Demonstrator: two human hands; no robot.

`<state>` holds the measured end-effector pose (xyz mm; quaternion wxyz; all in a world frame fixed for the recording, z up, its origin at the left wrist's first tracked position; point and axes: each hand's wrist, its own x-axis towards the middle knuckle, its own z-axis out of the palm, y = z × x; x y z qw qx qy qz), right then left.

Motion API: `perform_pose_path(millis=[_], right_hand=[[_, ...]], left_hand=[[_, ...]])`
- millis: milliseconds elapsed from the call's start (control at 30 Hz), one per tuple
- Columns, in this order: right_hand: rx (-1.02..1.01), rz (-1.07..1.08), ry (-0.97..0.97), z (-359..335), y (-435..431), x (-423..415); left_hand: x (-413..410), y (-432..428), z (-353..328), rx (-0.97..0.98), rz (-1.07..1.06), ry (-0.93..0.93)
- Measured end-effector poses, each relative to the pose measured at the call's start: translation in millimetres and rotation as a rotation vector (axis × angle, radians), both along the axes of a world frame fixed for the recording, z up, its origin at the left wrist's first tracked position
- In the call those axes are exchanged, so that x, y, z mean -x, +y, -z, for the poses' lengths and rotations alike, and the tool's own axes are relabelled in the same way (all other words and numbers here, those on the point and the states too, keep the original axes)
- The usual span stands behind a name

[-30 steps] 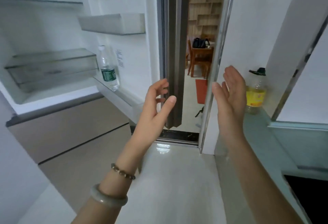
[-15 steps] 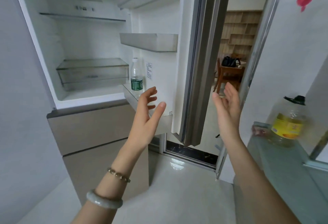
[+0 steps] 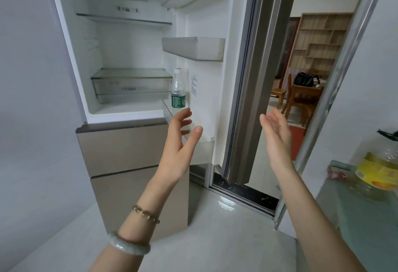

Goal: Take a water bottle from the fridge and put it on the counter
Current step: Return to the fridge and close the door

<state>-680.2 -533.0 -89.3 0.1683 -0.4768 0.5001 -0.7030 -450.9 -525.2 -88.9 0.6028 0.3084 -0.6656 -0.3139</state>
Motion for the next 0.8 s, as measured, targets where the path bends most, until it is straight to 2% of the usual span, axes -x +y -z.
perform_pose_path(millis=[233,400,567,800], right_hand=[[0.095,-0.074,0.01,-6,0,-50],[0.122,-0.316,0.073,0,-3,-115],[0.065,-0.557,0.236,-4,-26,-186],[0.064,-0.652,0.281,-12,-72,-260]], left_hand=[[-22,-7,11,0.012,-0.098,-0.019],[-52,-9,19,-0.026,-0.173,-0.033],[-102,-21,19,-0.064,-0.225,-0.043],[-182,-74,27,-0.122,-0.375,-0.05]])
